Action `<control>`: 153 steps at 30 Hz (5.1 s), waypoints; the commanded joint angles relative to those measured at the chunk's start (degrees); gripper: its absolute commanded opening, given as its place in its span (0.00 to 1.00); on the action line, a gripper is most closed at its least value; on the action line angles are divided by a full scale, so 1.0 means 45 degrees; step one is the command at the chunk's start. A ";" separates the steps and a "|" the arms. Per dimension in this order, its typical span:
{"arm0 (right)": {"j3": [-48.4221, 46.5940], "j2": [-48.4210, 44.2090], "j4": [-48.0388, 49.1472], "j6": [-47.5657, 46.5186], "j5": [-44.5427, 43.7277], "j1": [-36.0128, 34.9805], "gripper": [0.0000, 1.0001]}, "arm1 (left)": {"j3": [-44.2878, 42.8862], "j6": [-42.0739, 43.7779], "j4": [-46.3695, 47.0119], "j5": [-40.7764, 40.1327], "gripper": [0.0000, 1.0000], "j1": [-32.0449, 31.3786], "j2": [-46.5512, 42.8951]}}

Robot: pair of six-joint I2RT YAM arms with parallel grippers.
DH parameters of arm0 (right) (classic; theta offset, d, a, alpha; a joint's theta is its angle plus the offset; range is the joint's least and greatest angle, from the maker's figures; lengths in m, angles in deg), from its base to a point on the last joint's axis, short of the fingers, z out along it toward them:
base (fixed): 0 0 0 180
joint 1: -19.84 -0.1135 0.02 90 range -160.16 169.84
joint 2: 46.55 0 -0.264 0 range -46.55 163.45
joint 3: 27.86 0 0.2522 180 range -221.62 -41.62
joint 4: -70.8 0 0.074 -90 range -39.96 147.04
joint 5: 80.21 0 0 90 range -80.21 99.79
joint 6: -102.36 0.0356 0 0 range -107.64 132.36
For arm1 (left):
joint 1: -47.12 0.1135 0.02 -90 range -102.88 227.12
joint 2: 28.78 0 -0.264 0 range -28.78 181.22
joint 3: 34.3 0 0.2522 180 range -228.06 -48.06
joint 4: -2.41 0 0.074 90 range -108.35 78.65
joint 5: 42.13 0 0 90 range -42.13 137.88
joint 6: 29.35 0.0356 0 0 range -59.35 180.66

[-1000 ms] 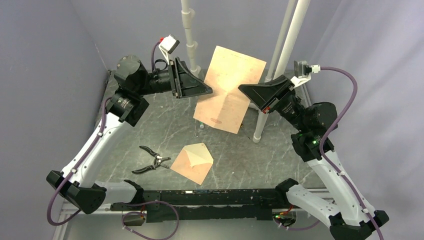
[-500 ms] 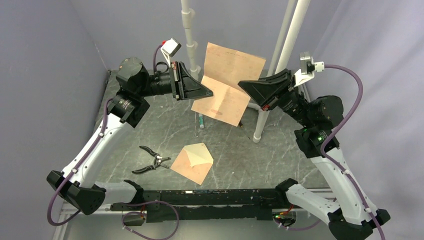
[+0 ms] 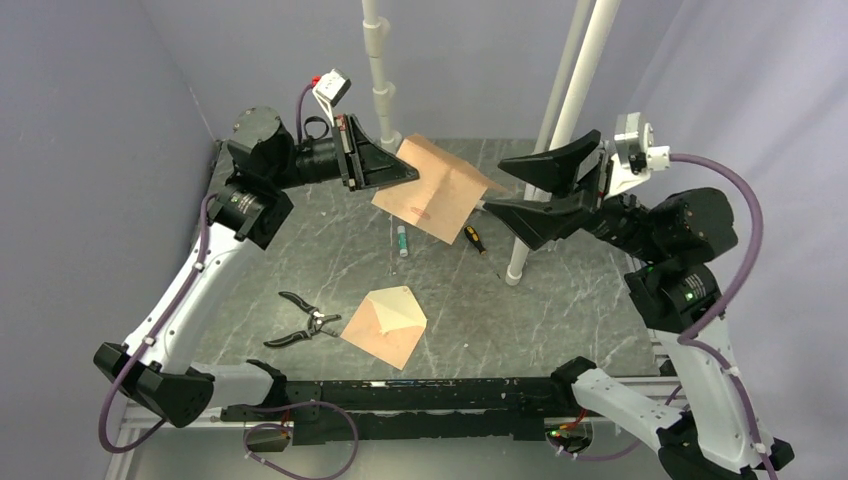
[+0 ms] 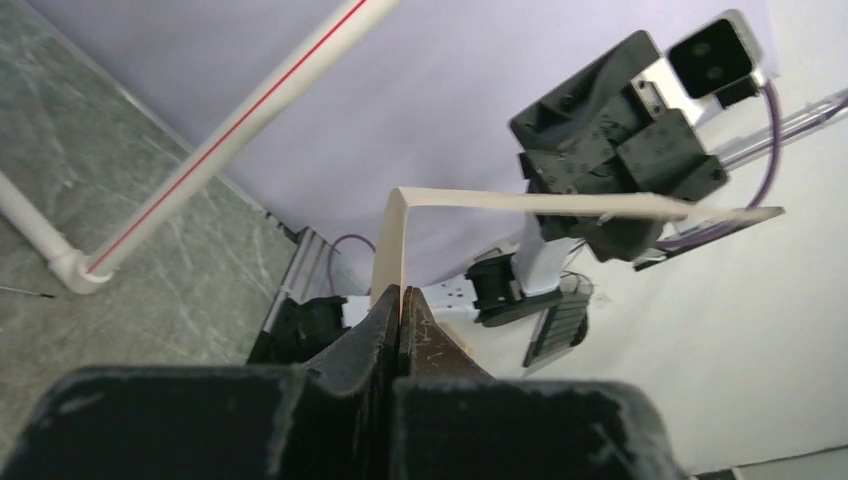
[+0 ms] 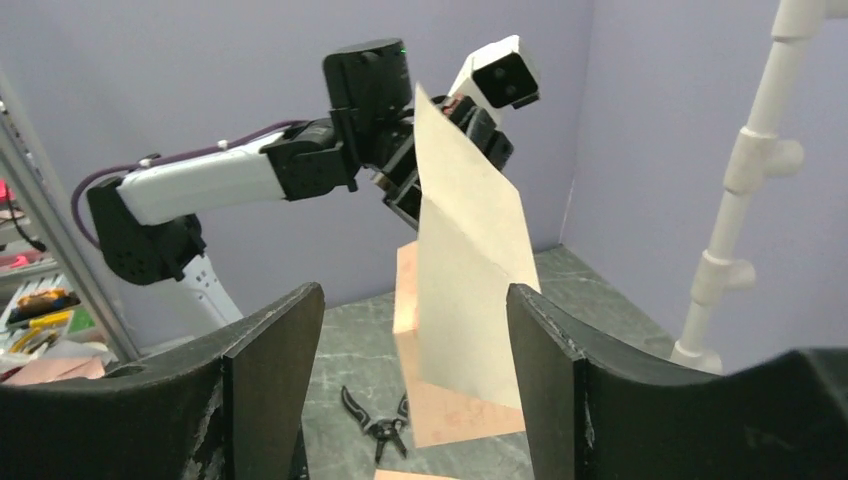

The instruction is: Place the letter into the envelope and seal it

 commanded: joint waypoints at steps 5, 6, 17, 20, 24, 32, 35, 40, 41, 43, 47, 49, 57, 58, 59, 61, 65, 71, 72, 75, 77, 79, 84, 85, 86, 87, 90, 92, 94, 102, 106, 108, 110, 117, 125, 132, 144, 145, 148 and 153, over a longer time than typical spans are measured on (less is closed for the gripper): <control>-0.0730 0.0069 -0.0041 0.1960 0.1024 0.0014 0.73 | -0.0879 0.3357 -0.1333 0.0412 0.02 0.0190 0.0017; -0.0728 0.0072 -0.0025 0.2211 0.0755 0.0013 0.74 | -0.0815 0.3726 -0.1281 0.0600 0.02 0.0192 -0.0056; -0.0322 0.1108 -0.2038 0.1438 0.1240 0.0018 0.80 | -0.0322 0.5644 -0.0645 0.3523 0.02 0.0190 -0.0742; 0.0124 0.1216 -0.2055 0.1349 0.2130 -0.0002 0.81 | -0.0132 0.5304 0.0060 0.4192 0.02 0.0190 -0.0807; 0.0207 0.1438 -0.1822 0.1311 0.3427 -0.0007 0.82 | 0.0264 0.4529 0.1407 0.4864 0.02 0.0190 -0.0869; 0.0134 0.1826 -0.0916 0.1425 0.5899 -0.0113 0.70 | 0.0538 0.3555 0.2594 0.5312 0.03 0.0190 -0.0801; -0.0054 0.2077 -0.0920 0.1477 0.6164 -0.0205 0.60 | 0.0527 0.3296 0.2918 0.5228 0.02 0.0190 -0.0764; -0.0518 0.2542 -0.1024 0.1792 0.5891 -0.0367 0.51 | 0.0682 0.2304 0.4148 0.5187 0.02 0.0188 -0.0738; -0.0631 0.2639 -0.0992 0.1853 0.5870 -0.0374 0.44 | 0.0732 0.2171 0.4363 0.5205 0.02 0.0190 -0.0751; -0.0839 0.2747 -0.0935 0.2010 0.5778 -0.0391 0.27 | 0.0759 0.2265 0.4275 0.5156 0.02 0.0190 -0.0804; -0.1015 0.2607 -0.0598 0.2168 0.5324 -0.0388 0.00 | 0.0219 0.3823 0.1743 0.4552 0.16 0.0202 -0.0886; -0.0960 0.2388 -0.0472 0.2130 0.4921 -0.0397 0.00 | -0.0809 0.5843 -0.1823 0.3218 0.34 0.0187 -0.0882; -0.1948 0.1415 -0.2307 0.0705 0.0693 -0.0377 0.00 | -0.2486 0.8298 -0.8389 -0.7846 0.72 0.0191 -0.1934; -0.1974 0.1380 -0.2478 0.0706 0.0025 -0.0378 0.00 | -0.2432 0.8196 -0.8518 -0.8846 0.73 0.0192 -0.2087; -0.2019 0.1391 -0.2702 0.0689 -0.0838 -0.0378 0.00 | -0.2391 0.8071 -0.8573 -0.9679 0.73 0.0200 -0.2241; -0.2052 0.1486 -0.3088 0.0710 -0.1516 -0.0378 0.00 | -0.2192 0.8030 -0.8300 -1.0443 0.73 0.0192 -0.2652; -0.1911 0.1708 -0.3488 0.0853 -0.1649 -0.0385 0.00 | -0.1679 0.8144 -0.6793 -0.9376 0.71 0.0191 -0.3293; -0.1614 0.2230 -0.3266 0.1142 0.0362 -0.0397 0.00 | -0.1684 0.8006 -0.4625 -0.2047 0.68 0.0190 -0.2522; -0.1568 0.2325 -0.3184 0.1237 0.0731 -0.0397 0.00 | -0.1541 0.7779 -0.4158 -0.1219 0.67 0.0178 -0.2407; -0.1426 0.2484 -0.2834 0.1502 0.1461 -0.0432 0.00 | -0.0935 0.7212 -0.2978 0.0078 0.67 0.0142 -0.4896; -0.1258 0.2504 -0.2427 0.1746 0.1884 -0.0480 0.00 | -0.0573 0.6988 -0.2430 0.0301 0.68 0.0058 -0.2304; -0.1054 0.2456 -0.1982 0.2109 0.2040 -0.0518 0.00 | -0.0412 0.7057 -0.2203 0.0422 0.68 -0.0099 -0.2203; -0.0760 0.2435 -0.0794 0.3010 0.2631 -0.0571 0.00 | -0.0310 0.7645 -0.2351 0.0242 0.69 -0.0977 -0.1842; -0.0741 0.2436 -0.0627 0.3121 0.2665 -0.0573 0.00 | -0.0368 0.7890 -0.2602 0.0144 0.69 -0.1189 -0.1722; -0.0754 0.2431 -0.0528 0.3171 0.2686 -0.0583 0.00 | -0.0478 0.8141 -0.3027 0.0024 0.68 -0.1406 -0.1560; -0.0772 0.2445 -0.0457 0.3212 0.2706 -0.0591 0.00 | -0.0616 0.8414 -0.3387 -0.0069 0.67 -0.1592 -0.1455; -0.0878 0.2548 -0.0299 0.3383 0.2802 -0.0582 0.00 | -0.0829 0.8862 -0.3851 -0.0052 0.64 -0.1914 -0.1264; -0.0947 0.2660 -0.0238 0.3471 0.2871 -0.0588 0.00 | -0.0834 0.8930 -0.3845 0.0223 0.62 -0.1947 -0.1198; -0.0971 0.2755 -0.0167 0.3533 0.2952 -0.0593 0.00 | -0.0867 0.9005 -0.3901 0.0448 0.55 -0.1959 -0.1120; -0.1342 0.3045 -0.0909 0.3090 0.3029 -0.0593 0.00 | -0.1062 0.9292 -0.4378 0.0492 0.29 -0.1959 -0.1176; -0.1130 0.2962 -0.0586 0.3309 0.2915 -0.0593 0.00 | -0.0973 0.9187 -0.4317 0.0439 0.04 -0.1959 -0.1322; -0.0945 0.2868 -0.0321 0.3544 0.2613 -0.0592 0.00 | -0.0899 0.9142 -0.4303 0.0343 0.02 -0.1959 -0.1346; -0.0834 0.2740 -0.0134 0.3793 0.2086 -0.0589 0.03 | -0.0871 0.9093 -0.4312 0.0132 0.03 -0.1959 -0.1376; 0.0863 0.1394 0.1349 0.5646 -0.2150 -0.0674 0.68 | -0.0424 0.7756 -0.2641 -0.2218 0.02 -0.1955 -0.1953; 0.2959 0.0773 0.4402 0.8347 -0.3715 -0.1146 0.83 | 0.0418 0.5418 0.0432 -0.3267 0.02 -0.1959 -0.2401; 0.2400 0.1933 0.6933 0.9403 -0.2556 -0.2142 0.79 | 0.0635 0.3957 0.1861 -0.3403 0.03 -0.1956 -0.2130; 0.2236 0.2164 0.7895 0.9563 -0.3442 -0.2507 0.08 | 0.0485 0.3524 0.1526 -0.3277 0.06 -0.1954 -0.1964; 0.2172 0.2173 0.7845 0.9542 -0.3465 -0.2507 0.00 | 0.0405 0.3663 0.1371 -0.3287 0.09 -0.1953 -0.1986; 0.1966 0.2149 0.7473 0.9202 -0.3489 -0.2507 0.00 | 0.0093 0.4420 0.0302 -0.3326 0.27 -0.1950 -0.2081; 0.0364 0.2202 0.4194 0.6655 -0.2111 -0.2506 0.00 | 0.0614 0.4834 0.0384 -0.1851 0.23 -0.1958 -0.2446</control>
